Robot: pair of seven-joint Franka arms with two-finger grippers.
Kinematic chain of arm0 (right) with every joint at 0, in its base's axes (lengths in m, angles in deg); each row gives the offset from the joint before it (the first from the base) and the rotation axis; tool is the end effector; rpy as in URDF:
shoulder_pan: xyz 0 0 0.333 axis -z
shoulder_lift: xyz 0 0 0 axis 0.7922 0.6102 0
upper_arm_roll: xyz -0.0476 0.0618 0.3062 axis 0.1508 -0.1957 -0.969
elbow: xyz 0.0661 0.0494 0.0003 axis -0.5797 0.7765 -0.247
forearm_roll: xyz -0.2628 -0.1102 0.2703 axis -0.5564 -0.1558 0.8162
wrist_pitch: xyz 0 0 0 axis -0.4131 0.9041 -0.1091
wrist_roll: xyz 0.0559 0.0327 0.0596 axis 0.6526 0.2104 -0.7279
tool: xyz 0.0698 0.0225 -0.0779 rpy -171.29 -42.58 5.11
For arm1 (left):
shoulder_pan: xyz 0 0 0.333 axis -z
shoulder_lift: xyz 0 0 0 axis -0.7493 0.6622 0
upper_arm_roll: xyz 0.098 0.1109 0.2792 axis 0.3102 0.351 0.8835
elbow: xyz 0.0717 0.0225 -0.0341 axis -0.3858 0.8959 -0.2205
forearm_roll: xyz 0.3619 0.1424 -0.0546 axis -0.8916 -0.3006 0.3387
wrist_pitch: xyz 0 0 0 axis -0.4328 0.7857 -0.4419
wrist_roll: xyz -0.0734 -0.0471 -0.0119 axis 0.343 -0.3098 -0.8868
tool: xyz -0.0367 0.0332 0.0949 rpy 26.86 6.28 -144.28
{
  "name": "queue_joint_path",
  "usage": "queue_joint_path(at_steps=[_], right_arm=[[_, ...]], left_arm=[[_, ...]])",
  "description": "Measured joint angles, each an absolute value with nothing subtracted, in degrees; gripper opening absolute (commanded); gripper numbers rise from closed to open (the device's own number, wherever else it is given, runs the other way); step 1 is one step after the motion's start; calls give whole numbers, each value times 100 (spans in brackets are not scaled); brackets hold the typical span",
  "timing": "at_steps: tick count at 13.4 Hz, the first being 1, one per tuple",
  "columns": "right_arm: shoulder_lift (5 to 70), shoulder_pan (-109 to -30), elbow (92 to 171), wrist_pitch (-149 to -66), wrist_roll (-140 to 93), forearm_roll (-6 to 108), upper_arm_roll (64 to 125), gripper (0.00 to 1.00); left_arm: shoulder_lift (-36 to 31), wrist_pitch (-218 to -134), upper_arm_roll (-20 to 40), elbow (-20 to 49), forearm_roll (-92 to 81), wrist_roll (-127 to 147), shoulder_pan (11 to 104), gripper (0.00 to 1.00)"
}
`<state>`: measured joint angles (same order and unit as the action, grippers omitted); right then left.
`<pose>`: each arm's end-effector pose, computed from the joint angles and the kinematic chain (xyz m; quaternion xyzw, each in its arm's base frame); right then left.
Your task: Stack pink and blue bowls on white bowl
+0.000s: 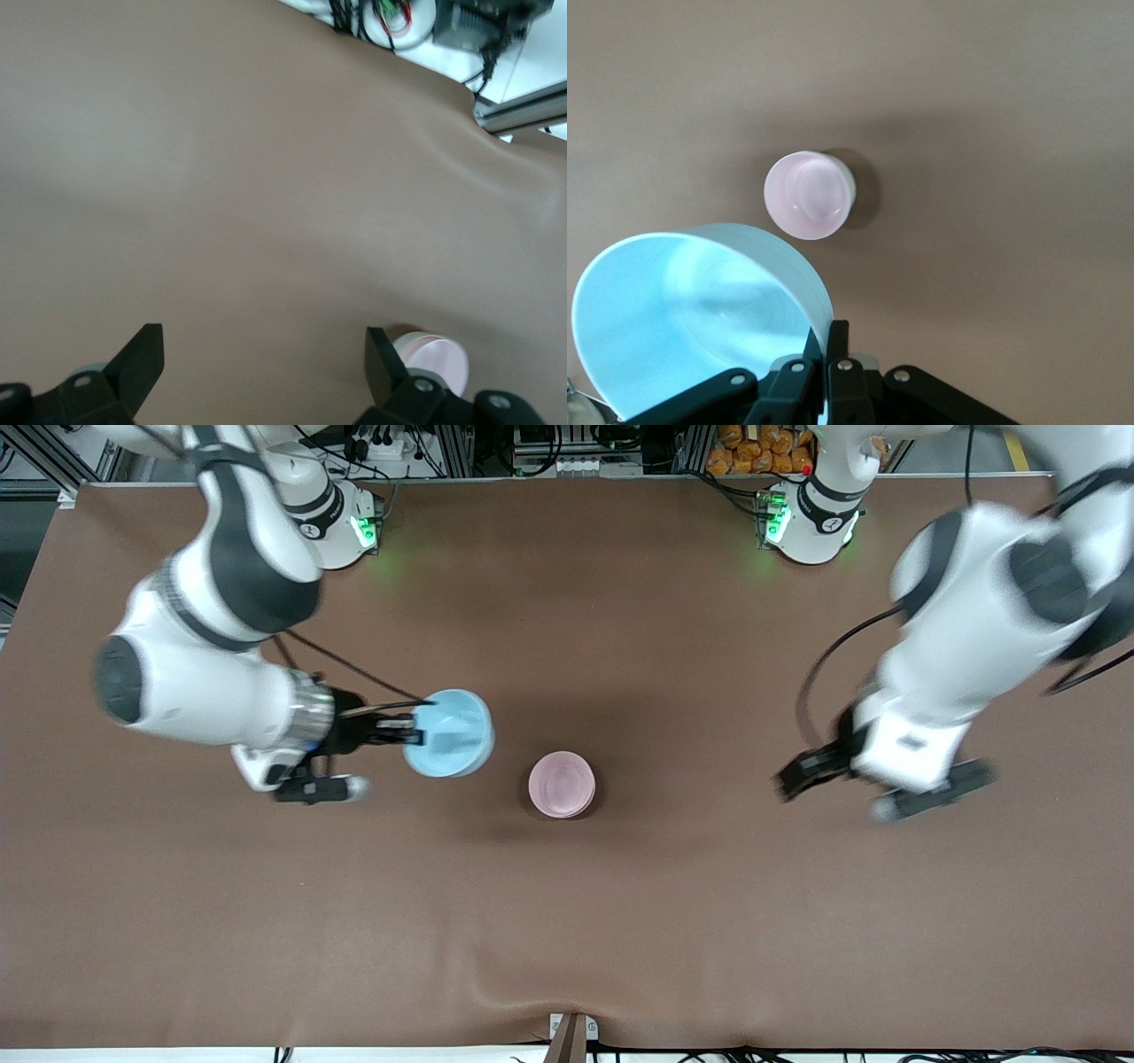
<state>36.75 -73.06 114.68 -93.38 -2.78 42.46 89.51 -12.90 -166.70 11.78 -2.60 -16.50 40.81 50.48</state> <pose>0.6174 0.2730 0.4738 -0.9715 0.0159 0.0986 0.2149 0.6308 -0.1810 0.5627 0.9810 0.1703 0.0721 0.0590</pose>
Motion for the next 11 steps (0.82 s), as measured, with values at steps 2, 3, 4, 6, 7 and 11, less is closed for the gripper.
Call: queue_joint_path(at_steps=[2, 3, 4, 6, 7, 11], right_arm=[[3830, -7504, 11482, -9453, -234, 4245, 8956, 0], [3918, -7574, 11499, -9524, -148, 4240, 8957, 0], [4006, -7643, 11556, -9699, 24, 4236, 8959, 0], [4258, -7816, 11691, -10185, 484, 4234, 8959, 0], [4420, -7921, 11732, -10417, 699, 4234, 8960, 0], [5148, -8248, 11782, -11466, 1503, 4232, 8963, 0]], left_arm=[[-1761, -16175, 1182, -245, -1650, 3440, 4610, 100], [-1940, -16003, 1185, -234, -1650, 2976, 4395, 100], [-2087, -15852, 1190, -227, -1650, 2509, 4192, 100], [-2285, -15539, 1191, -221, -1649, 1849, 3800, 100], [-2337, -15440, 1192, -219, -1649, 1640, 3654, 100], [-2462, -15201, 1250, -211, -1594, 1211, 3479, 100]])
